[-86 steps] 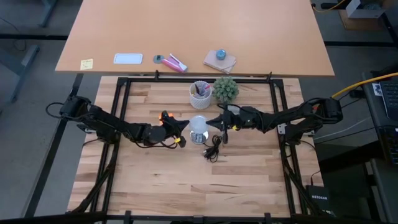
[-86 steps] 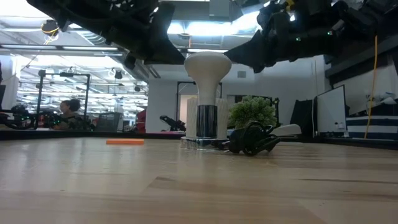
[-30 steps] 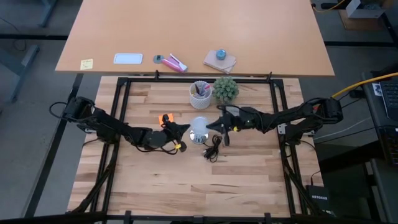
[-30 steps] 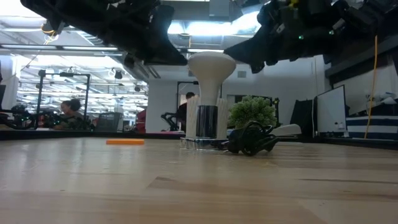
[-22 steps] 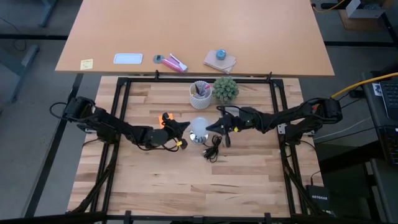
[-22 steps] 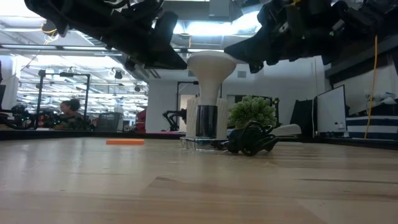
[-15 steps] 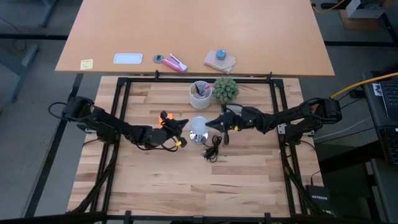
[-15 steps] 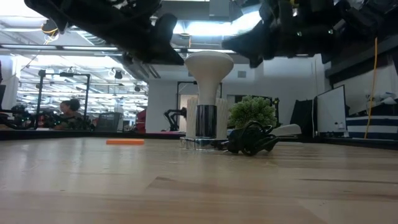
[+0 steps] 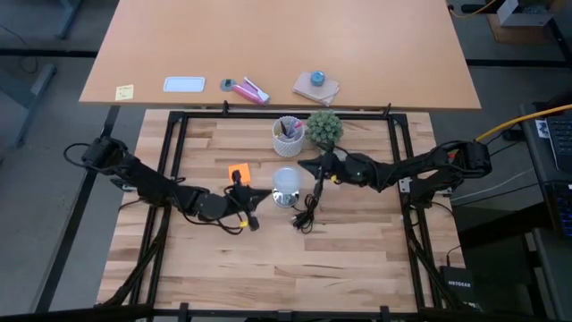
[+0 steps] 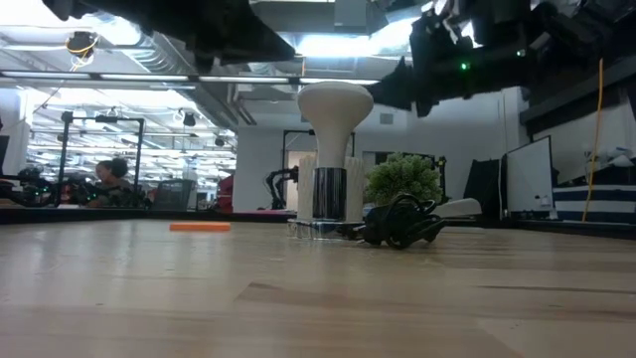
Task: Screw lightbulb
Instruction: Insert the light bulb into the lamp socket
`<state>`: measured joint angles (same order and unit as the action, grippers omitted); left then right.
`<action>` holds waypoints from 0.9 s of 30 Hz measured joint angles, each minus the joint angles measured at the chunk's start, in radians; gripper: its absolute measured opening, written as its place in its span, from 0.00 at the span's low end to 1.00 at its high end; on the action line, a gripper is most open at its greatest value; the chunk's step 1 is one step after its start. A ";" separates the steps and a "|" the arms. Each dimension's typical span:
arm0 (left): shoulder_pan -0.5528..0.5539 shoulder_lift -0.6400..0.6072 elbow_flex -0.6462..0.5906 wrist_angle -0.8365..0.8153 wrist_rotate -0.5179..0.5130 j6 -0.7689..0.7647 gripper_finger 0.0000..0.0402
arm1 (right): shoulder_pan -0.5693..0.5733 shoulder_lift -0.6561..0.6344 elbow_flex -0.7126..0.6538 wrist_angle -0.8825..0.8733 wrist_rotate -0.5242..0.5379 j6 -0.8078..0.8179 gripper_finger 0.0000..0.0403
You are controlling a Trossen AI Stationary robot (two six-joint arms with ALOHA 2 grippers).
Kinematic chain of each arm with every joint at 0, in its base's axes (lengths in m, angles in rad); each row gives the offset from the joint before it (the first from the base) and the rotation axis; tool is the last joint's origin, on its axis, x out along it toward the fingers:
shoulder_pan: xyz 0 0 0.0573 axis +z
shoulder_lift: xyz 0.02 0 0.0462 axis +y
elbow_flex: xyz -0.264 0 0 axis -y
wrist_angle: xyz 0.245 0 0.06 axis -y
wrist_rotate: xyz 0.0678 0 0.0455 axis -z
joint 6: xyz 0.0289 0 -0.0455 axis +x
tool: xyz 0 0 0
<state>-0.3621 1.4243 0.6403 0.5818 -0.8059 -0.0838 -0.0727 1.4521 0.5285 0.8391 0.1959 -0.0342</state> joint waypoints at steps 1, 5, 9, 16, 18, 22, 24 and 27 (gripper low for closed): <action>-0.002 0.009 0.000 -0.001 0.019 -0.010 0.01 | 0.000 0.000 0.000 -0.029 -0.003 0.000 0.03; 0.003 0.036 0.000 0.002 0.036 -0.043 0.01 | 0.000 0.000 0.000 -0.105 -0.017 0.003 0.03; 0.026 0.060 0.000 0.001 0.037 -0.071 0.01 | 0.000 0.000 0.000 -0.116 -0.071 0.003 0.03; 0.070 0.084 0.000 0.003 0.038 -0.083 0.01 | 0.000 -0.001 0.000 -0.111 -0.112 0.004 0.03; 0.079 0.084 0.000 0.003 0.041 -0.083 0.01 | -0.001 -0.002 0.000 -0.115 -0.122 0.007 0.03; 0.094 0.084 0.000 0.003 0.042 -0.083 0.01 | -0.002 -0.003 0.000 -0.128 -0.137 0.008 0.03; 0.101 0.084 0.000 -0.003 0.042 -0.083 0.01 | -0.002 -0.004 0.001 -0.135 -0.137 0.008 0.03; 0.106 0.083 0.000 -0.022 0.027 -0.090 0.01 | -0.002 -0.004 0.001 -0.137 -0.149 0.008 0.03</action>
<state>-0.2557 1.5068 0.6403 0.5596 -0.7787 -0.1738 -0.0746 1.4483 0.5293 0.7017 0.0466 -0.0265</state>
